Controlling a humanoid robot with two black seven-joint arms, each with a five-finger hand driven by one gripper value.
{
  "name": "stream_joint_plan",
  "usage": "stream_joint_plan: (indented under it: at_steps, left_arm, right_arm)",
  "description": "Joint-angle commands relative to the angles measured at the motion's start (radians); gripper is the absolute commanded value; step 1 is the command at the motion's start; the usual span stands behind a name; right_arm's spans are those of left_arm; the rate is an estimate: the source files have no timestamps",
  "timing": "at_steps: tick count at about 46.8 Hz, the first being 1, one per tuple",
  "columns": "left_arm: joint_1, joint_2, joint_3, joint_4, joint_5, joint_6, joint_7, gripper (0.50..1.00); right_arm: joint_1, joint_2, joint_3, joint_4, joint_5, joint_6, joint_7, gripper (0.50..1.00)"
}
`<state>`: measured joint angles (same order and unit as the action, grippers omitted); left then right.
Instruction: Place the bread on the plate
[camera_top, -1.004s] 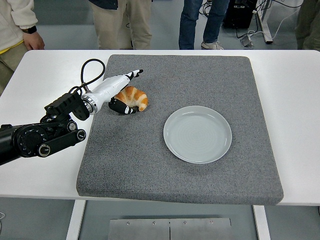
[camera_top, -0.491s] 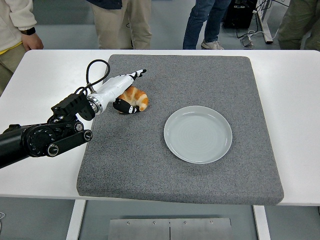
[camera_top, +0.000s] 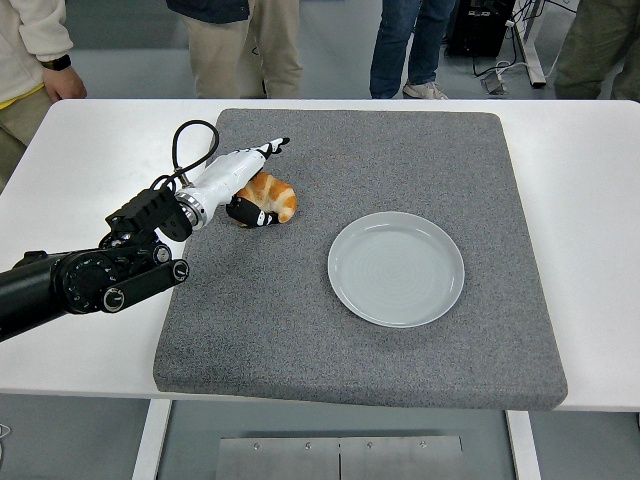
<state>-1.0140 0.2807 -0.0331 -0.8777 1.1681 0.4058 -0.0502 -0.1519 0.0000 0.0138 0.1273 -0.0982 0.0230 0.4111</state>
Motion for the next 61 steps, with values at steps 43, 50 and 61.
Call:
stream_joint_plan:
  at_steps: [43,50,61]
  left_arm:
    - [-0.063,0.043,-0.004,-0.001,-0.148,-0.033,-0.089,0.500]
    - [-0.118,0.077,-0.005,-0.021,-0.153,-0.076,-0.089,0.500]
    - [-0.195,0.112,-0.010,-0.069,-0.156,-0.114,-0.082,0.500]
  right_arm:
    - [0.000,0.000,0.000,0.000,0.000,0.000,0.000,1.000]
    - [0.000,0.000,0.000,0.000,0.000,0.000,0.000,1.000]
    - [0.000,0.000,0.000,0.000,0.000,0.000,0.000,1.000]
